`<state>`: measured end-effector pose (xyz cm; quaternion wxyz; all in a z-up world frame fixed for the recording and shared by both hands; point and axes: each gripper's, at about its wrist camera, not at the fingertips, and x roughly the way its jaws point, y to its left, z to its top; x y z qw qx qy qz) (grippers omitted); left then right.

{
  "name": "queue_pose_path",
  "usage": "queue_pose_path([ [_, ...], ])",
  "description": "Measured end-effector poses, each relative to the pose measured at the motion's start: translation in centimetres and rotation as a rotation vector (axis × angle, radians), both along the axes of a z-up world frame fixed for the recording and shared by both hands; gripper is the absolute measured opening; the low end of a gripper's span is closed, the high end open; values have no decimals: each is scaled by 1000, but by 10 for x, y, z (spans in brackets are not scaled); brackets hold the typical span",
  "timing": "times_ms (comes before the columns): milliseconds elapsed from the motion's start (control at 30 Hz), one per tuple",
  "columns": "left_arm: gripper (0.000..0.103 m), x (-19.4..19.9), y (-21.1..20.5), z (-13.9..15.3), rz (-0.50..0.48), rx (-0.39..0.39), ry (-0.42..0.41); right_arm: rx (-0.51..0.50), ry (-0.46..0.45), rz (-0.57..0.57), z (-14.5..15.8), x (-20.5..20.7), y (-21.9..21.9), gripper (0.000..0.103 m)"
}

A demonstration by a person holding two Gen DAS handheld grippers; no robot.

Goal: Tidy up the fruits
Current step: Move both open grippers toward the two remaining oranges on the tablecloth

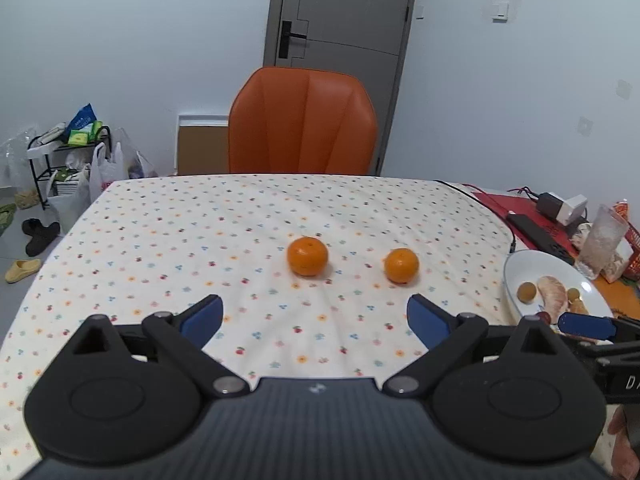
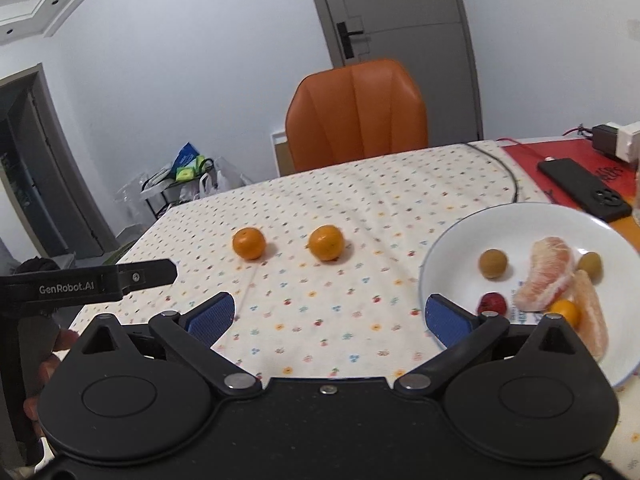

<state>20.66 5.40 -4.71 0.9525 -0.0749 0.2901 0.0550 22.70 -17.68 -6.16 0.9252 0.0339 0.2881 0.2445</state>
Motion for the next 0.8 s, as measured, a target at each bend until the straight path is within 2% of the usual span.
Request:
queue_pose_path([
  [467, 98, 16, 26, -8, -3, -62, 45, -30, 10, 47, -1, 19, 32, 103],
  [800, 98, 38, 41, -8, 4, -68, 63, -44, 17, 65, 2, 44, 48, 103],
])
